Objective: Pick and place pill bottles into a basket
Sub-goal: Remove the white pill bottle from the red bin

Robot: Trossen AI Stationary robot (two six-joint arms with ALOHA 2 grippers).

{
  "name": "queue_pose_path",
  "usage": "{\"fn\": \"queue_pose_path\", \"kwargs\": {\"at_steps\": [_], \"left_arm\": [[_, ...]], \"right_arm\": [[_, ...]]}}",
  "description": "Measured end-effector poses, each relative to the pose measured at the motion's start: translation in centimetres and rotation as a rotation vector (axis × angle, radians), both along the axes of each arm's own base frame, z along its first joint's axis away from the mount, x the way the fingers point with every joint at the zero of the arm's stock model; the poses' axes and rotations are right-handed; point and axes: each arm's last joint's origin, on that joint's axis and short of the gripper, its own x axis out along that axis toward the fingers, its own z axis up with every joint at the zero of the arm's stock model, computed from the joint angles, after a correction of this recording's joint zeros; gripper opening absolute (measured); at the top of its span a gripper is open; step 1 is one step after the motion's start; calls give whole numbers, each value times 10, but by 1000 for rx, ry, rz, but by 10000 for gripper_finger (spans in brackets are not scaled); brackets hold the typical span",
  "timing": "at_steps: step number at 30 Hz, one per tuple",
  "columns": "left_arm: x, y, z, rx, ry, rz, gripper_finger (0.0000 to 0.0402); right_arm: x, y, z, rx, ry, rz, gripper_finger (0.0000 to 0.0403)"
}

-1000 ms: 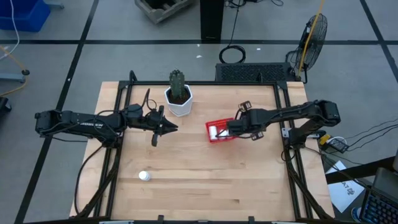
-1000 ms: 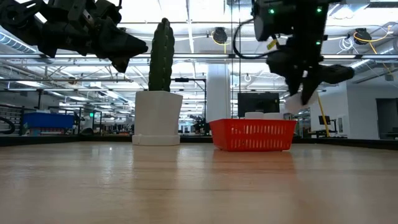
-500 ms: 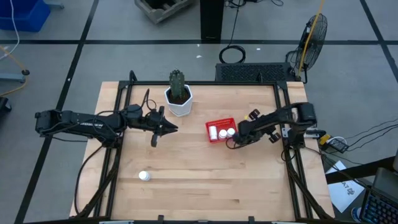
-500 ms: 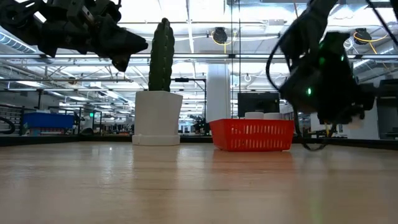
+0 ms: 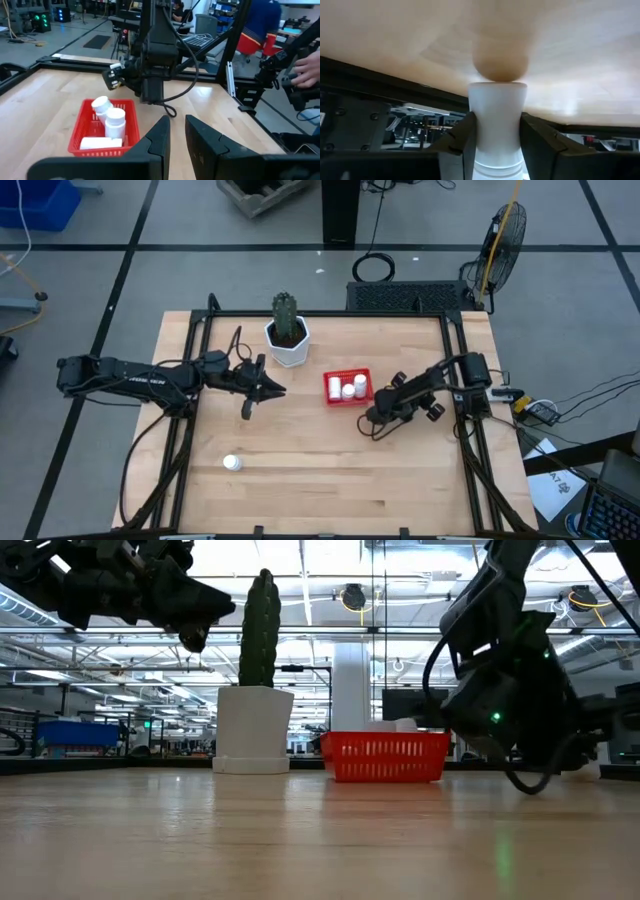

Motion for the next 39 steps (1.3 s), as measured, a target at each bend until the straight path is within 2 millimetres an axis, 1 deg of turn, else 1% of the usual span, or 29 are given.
{"fn": "queue_pose_path", "kwargs": {"at_steps": [4, 7, 10, 15, 21, 27, 32, 36, 39], "left_arm": [[0, 0, 0, -1, -1, 0, 62], [0, 0, 0, -1, -1, 0, 62], [0, 0, 0, -1, 1, 0, 62], [0, 0, 0, -2, 5, 0, 62], [0, 0, 0, -2, 5, 1, 62], [0, 0, 0, -2, 5, 4, 62], [0, 0, 0, -2, 5, 4, 62], [0, 0, 0, -2, 5, 5, 62], [0, 0, -1, -2, 6, 5, 62]], "right_arm": [[0, 3, -3, 10, 16, 9, 120], [-1, 4, -6, 25, 31, -35, 121], [-1, 4, -11, -5, 28, -77, 129], [-2, 6, -16, -37, 14, -115, 156], [0, 7, -13, -64, 3, -140, 187], [8, 8, -2, -103, 19, -167, 203], [26, 10, 10, -124, -44, -193, 204], [41, 12, 29, -100, -169, -228, 199], [46, 13, 49, -80, -287, -243, 200]]}}
